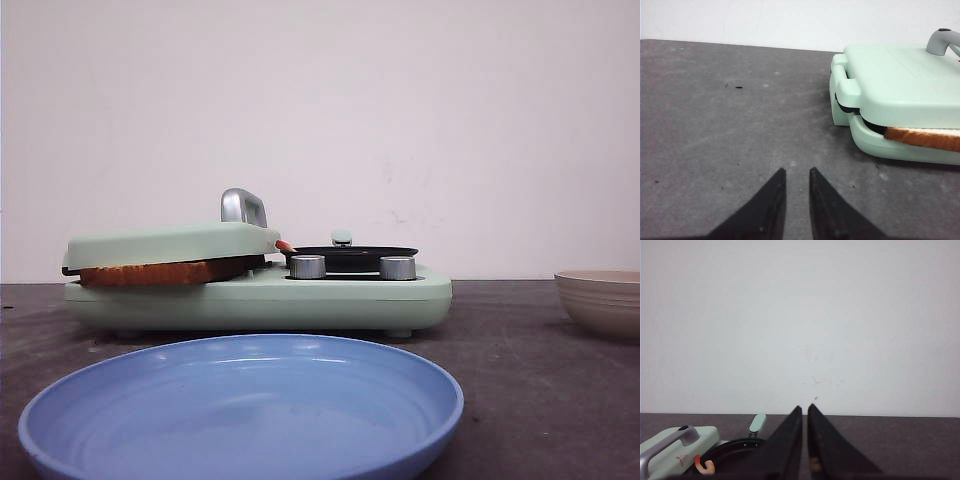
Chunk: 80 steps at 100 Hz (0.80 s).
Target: Make breakfast with bread and shrimp
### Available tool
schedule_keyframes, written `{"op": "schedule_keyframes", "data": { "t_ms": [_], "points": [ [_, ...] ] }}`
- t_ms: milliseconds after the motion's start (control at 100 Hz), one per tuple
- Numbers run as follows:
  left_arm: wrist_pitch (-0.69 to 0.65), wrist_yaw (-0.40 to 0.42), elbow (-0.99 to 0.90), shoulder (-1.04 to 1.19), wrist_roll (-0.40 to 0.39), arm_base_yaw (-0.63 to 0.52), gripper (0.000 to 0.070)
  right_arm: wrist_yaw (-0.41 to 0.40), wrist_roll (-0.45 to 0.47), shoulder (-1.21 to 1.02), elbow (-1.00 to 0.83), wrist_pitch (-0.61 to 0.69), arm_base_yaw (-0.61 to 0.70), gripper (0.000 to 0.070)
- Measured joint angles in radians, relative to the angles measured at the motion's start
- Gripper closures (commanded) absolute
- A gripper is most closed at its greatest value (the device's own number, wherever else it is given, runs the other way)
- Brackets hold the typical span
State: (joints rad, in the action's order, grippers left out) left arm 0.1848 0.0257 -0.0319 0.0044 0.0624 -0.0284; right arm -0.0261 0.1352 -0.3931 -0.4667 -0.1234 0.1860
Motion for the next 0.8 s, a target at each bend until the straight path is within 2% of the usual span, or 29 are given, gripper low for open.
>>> {"op": "schedule_keyframes", "data": {
  "t_ms": [460, 590, 690, 800],
  "points": [
    [0.000, 0.000, 0.000, 0.000, 0.000, 0.000, 0.0700, 0.000, 0.000, 0.004, 0.000, 0.002, 0.003, 0.0690],
    [0.000, 0.000, 0.000, 0.000, 0.000, 0.000, 0.0700, 0.000, 0.000, 0.076, 0.001, 0.096, 0.003, 0.0690],
    [0.000, 0.000, 0.000, 0.000, 0.000, 0.000, 0.0700, 0.039, -0.001, 0.177, 0.044, 0.159, -0.036, 0.0690],
    [0.000, 0.000, 0.000, 0.000, 0.000, 0.000, 0.0700, 0.085, -0.001, 0.266, 0.186, 0.152, -0.109, 0.0690]
  ]
}}
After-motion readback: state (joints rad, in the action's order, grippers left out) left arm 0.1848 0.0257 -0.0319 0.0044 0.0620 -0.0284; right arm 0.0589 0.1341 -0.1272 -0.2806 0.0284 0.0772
